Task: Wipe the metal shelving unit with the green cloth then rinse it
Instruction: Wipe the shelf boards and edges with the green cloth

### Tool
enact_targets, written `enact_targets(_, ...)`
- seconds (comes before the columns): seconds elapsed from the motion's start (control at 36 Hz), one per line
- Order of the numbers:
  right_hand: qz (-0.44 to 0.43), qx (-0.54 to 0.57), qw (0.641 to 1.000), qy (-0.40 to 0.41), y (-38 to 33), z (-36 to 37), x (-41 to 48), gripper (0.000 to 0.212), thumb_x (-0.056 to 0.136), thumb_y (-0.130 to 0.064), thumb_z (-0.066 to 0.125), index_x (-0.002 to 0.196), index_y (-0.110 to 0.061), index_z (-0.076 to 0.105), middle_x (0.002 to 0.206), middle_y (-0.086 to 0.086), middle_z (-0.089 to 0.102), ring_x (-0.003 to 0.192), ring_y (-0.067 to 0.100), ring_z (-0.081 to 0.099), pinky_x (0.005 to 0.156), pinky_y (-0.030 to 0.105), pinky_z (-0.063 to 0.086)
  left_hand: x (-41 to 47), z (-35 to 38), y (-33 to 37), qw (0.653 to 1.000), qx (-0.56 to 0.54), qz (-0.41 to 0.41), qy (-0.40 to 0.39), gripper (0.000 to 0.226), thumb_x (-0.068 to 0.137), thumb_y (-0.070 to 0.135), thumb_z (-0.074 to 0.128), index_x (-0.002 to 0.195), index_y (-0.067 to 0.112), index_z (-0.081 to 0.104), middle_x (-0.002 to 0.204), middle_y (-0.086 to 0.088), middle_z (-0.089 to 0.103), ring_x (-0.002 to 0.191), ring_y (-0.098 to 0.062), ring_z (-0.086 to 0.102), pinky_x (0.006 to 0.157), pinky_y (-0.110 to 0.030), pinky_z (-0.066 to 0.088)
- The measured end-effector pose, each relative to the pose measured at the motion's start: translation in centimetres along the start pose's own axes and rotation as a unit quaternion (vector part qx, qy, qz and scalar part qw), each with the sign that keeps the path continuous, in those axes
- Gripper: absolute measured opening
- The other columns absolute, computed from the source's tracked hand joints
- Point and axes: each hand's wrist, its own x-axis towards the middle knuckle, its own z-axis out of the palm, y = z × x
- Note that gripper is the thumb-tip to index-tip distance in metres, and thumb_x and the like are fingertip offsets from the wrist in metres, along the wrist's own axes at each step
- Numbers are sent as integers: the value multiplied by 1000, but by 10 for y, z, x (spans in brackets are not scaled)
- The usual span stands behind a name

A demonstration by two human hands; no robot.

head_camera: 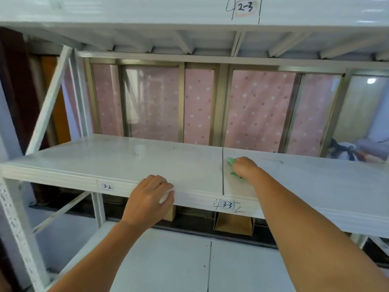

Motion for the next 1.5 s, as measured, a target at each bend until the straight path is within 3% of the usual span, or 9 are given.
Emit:
enact_targets(0.14,9,33,999,9,-35,21,3,55,99,-47,41,124,-2,59,127,19,63,100,29,60,90,39,44,-13,-22,-39,998,45,-24,-43,24,94,25,56,106,13,72,102,0,69,92,-18,63,80,-32,54)
enact_targets(0.25,26,55,998,11,-47,35,14,63,88,-61,46,115,-6,62,112,15,69,99,34,68,81,43,46,-26,-35,-57,993,52,-18,-106,43,98,37,42,129,17,63,127,2,64,117,-17,58,101,-32,47)
enact_targets(0.33,39,100,994,3,-67,37,-3,47,95,-47,53,114,-5,61,106,14,70,90,31,73,70,38,54,-31,-41,-59,991,52,-6,-122,47,98,40,39,137,19,56,136,2,59,126,-17,54,108,-32,40)
enact_targets(0.42,23,18,999,13,-81,47,-10,49,100,-44,43,118,-4,62,113,17,67,91,33,67,81,43,53,-30,-46,-66,992,51,11,-114,44,97,39,44,133,19,59,132,1,62,121,-17,56,105,-31,43)
enact_targets(0.56,1,-108,994,33,-92,68,-5,67,99,-58,24,132,-9,56,137,18,54,122,38,52,108,56,35,-31,-57,-89,995,50,10,-86,28,92,26,66,118,14,69,116,-1,68,106,-18,64,91,-31,53)
enact_targets(0.89,19,-96,995,27,-142,109,16,76,97,-60,14,136,-7,52,138,21,52,124,40,49,109,59,32,-43,-79,-180,998,54,28,-14,18,77,-2,76,91,9,75,90,-4,70,79,-20,64,64,-29,56)
enact_targets(1.03,33,-14,999,19,-174,118,4,35,94,-39,28,97,-13,51,89,11,49,85,26,47,81,40,31,-39,-94,-220,999,37,17,-2,12,90,17,66,90,10,76,89,-3,71,78,-20,64,66,-32,56)
enact_targets(1.17,33,-5,999,1,-206,131,7,68,94,-55,23,146,-14,40,149,14,42,134,33,41,114,51,27,-42,-108,-253,999,17,42,3,17,90,24,67,82,13,76,83,1,69,74,-15,60,65,-25,52)
enact_targets(1.5,-31,-42,998,-34,-325,198,-1,73,96,-57,20,155,-14,27,162,13,22,147,32,24,119,48,20,-67,-124,-321,1000,4,-1,-6,29,92,41,64,95,14,75,94,3,68,85,-16,60,74,-28,52)
